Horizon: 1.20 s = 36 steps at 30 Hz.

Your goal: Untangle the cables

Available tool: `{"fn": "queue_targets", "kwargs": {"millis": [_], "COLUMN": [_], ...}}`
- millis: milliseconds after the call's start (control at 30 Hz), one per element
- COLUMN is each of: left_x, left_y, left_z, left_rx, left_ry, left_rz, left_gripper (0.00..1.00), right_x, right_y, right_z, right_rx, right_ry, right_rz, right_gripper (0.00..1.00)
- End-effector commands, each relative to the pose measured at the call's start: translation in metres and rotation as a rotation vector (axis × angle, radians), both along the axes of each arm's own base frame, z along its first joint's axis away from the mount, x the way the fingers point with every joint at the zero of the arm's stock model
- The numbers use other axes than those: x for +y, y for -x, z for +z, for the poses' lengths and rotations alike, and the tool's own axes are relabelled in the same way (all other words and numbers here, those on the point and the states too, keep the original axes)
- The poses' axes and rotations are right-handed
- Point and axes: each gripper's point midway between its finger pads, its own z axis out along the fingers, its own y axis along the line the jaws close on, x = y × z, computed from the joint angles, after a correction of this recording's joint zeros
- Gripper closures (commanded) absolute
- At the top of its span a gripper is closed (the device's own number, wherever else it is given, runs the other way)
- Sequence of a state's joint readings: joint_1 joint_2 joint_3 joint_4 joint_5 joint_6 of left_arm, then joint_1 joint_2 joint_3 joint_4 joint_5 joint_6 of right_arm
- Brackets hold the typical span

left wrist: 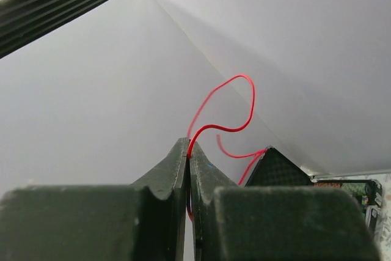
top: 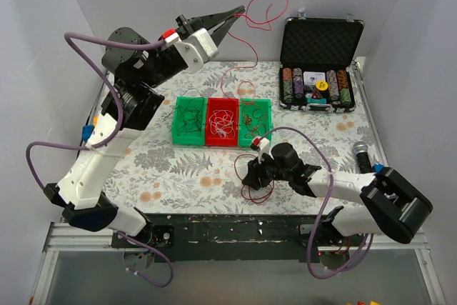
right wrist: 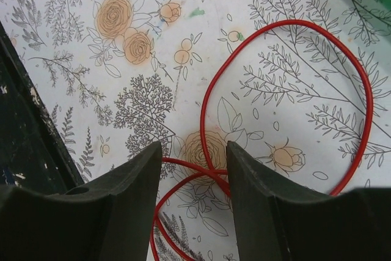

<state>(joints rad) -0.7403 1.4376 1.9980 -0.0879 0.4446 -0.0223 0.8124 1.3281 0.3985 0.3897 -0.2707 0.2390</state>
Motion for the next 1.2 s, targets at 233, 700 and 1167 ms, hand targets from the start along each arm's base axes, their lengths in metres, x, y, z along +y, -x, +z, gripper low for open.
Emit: {"fn": "queue_targets", "kwargs": {"millis": [233,700,1167], "left_x": [-0.022,-0.056,-0.071], "left_y": [-0.027,-0.085,-0.140], "left_z": [-0.068,-0.192,-0.284], "left_rx": [0.098,0.268,0.384], "left_ry": [-0.058,-0.114,-0.165], "left_rz": [0.014,0.087,0.231], "left_gripper": [1.00,1.00,1.00], "right_x": [-0.004,-0.088,-0.115], "right_y": [-0.013,-0.040,-0.045], "right_z": [0.102,0.179,0.200], "right_rx": [-0.229,-0.415,-0.431], "right_ry": [-0.208,-0.338,-0.361], "right_rz": [-0.079,-0.564,-0.705], "right_gripper": [0.42,0.47,0.48]}}
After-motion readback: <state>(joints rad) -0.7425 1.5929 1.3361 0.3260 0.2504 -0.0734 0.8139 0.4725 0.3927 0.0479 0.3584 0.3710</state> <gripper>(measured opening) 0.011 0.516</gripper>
